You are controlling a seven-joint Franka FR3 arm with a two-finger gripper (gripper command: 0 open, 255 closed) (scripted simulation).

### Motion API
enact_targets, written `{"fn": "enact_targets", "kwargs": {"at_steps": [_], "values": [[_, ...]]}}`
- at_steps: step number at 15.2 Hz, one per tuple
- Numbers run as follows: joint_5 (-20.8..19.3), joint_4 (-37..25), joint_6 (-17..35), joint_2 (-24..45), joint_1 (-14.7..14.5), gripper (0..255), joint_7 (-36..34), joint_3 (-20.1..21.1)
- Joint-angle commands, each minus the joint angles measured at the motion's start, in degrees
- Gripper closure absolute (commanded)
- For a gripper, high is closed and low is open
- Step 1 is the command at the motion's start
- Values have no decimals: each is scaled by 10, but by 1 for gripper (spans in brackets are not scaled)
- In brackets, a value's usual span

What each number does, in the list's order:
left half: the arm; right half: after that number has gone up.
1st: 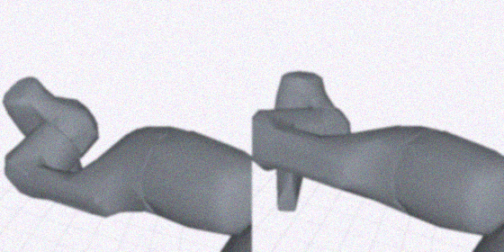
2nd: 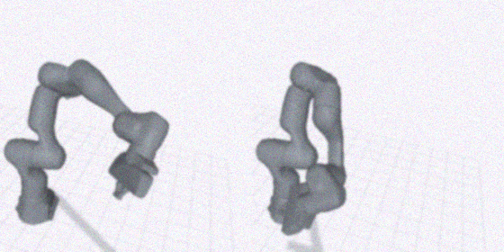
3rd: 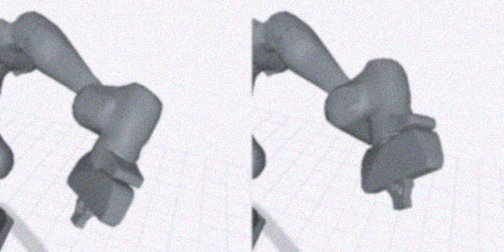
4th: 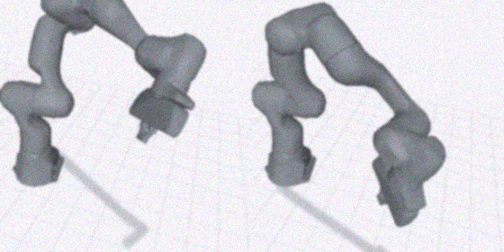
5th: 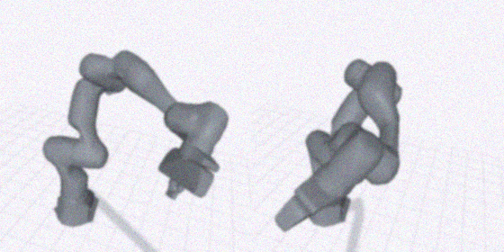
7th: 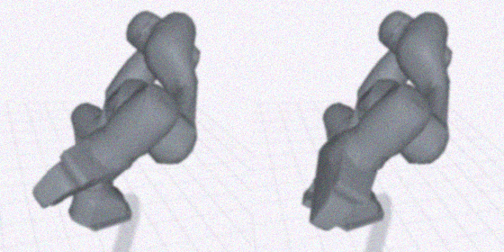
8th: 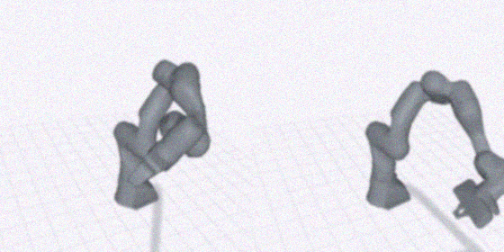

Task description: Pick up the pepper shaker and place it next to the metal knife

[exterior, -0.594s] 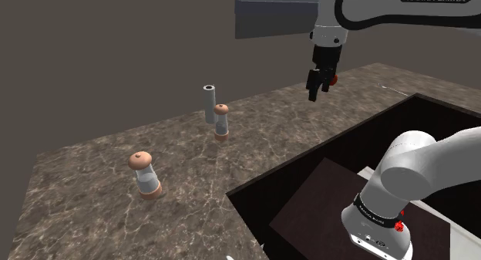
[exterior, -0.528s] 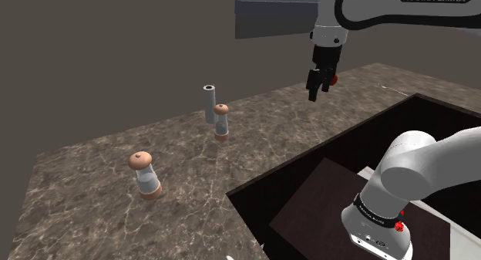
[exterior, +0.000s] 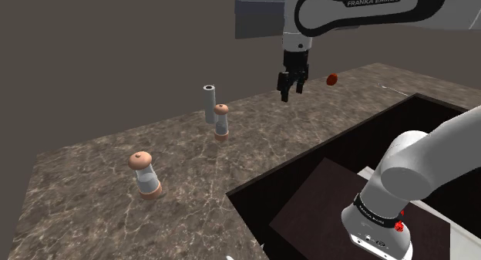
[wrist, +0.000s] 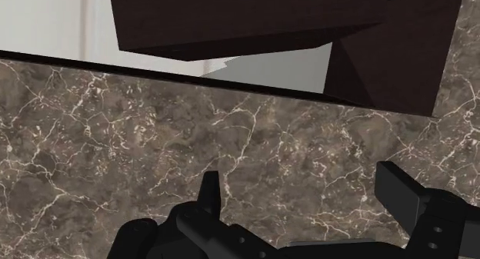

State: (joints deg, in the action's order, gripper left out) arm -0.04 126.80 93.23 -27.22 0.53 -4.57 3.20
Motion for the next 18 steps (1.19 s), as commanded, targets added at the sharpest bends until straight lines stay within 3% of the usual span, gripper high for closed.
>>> {"fn": "enact_targets", "kwargs": {"at_steps": [1,10,18], "values": [[2,-31,16,50,0,0,-10,5],[-1,-197,46,260,-5,0,-55,23],[-12,-412,19,461,-18,0,-90,28]]}}
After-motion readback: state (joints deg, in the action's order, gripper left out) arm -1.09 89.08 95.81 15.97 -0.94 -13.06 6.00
